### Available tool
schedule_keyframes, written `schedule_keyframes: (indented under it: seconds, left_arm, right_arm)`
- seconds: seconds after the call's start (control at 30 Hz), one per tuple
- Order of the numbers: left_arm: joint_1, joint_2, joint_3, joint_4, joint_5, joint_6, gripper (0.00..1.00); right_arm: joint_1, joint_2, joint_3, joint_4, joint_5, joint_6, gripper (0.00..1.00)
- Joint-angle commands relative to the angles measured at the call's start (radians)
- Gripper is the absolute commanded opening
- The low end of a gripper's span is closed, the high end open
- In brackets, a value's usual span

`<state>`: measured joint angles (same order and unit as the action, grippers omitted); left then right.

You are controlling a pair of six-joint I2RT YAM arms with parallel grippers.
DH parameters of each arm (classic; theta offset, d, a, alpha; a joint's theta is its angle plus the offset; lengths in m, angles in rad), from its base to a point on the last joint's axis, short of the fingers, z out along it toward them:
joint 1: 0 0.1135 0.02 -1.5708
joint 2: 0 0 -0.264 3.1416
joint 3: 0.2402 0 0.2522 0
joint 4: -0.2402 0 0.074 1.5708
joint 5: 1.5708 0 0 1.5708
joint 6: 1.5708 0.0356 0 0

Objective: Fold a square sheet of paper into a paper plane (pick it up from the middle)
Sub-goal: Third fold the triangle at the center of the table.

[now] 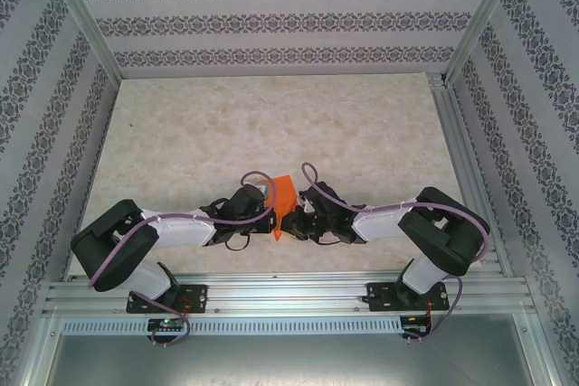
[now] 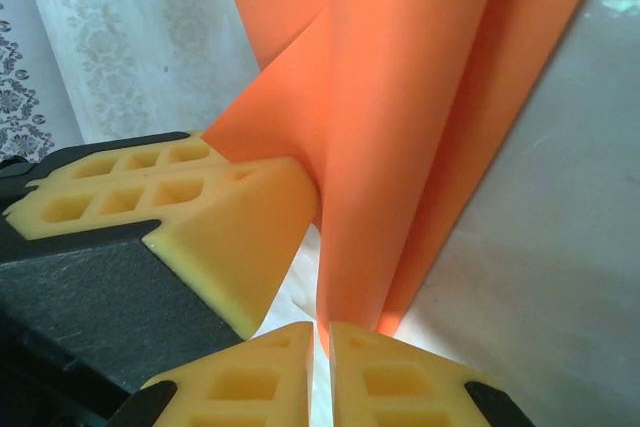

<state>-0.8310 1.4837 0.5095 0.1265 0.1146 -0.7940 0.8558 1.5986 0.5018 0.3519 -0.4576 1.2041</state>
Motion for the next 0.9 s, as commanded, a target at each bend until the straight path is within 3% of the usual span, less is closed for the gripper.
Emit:
schedule_keyframes:
  seconds: [0.0, 0.87]
  left_arm:
    - [0.010, 0.000, 0.025, -0.024, -0.020, 0.036, 0.04]
    - [0.010, 0.011, 0.051, -0.073, -0.047, 0.080, 0.04]
  right_arm:
    - [0.009, 0.015, 0.001, 0.066, -0.004, 0.021, 0.13]
    - [0.027, 0.038, 0.009, 0.097, -0.013, 0.044, 0.13]
